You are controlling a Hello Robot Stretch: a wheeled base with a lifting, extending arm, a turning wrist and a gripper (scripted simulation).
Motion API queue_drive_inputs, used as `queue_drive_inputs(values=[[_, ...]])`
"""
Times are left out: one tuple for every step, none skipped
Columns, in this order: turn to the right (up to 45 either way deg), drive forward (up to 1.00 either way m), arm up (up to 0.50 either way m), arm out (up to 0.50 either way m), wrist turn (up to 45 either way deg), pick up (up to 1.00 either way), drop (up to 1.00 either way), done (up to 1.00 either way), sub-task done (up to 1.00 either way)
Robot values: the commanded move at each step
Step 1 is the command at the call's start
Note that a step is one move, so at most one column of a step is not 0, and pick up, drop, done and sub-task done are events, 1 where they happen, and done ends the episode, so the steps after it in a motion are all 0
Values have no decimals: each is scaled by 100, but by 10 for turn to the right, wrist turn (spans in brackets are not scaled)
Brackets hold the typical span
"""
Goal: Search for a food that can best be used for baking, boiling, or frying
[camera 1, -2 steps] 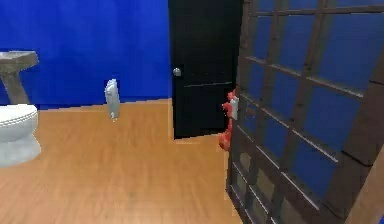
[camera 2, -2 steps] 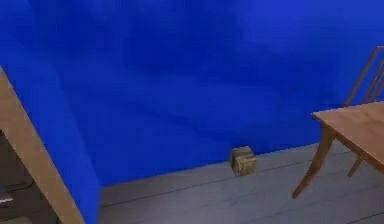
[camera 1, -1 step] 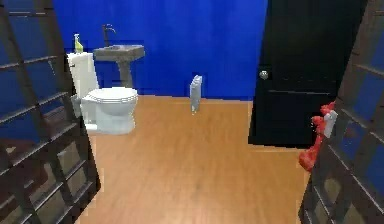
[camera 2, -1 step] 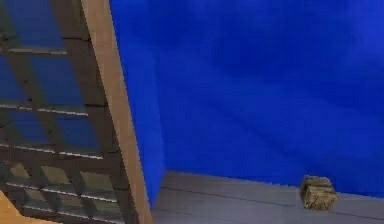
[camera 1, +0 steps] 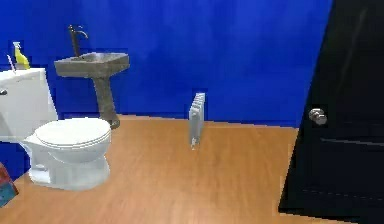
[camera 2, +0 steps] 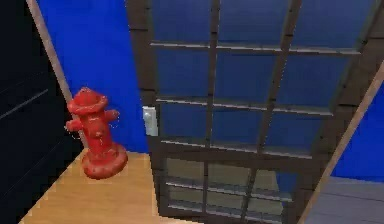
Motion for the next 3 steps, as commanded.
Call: queue_drive_inputs(values=[[0,80,0,0,0,0,0,0,0],[90,0,0,0,0,0,0,0,0],[0,75,0,0,0,0,0,0,0]])
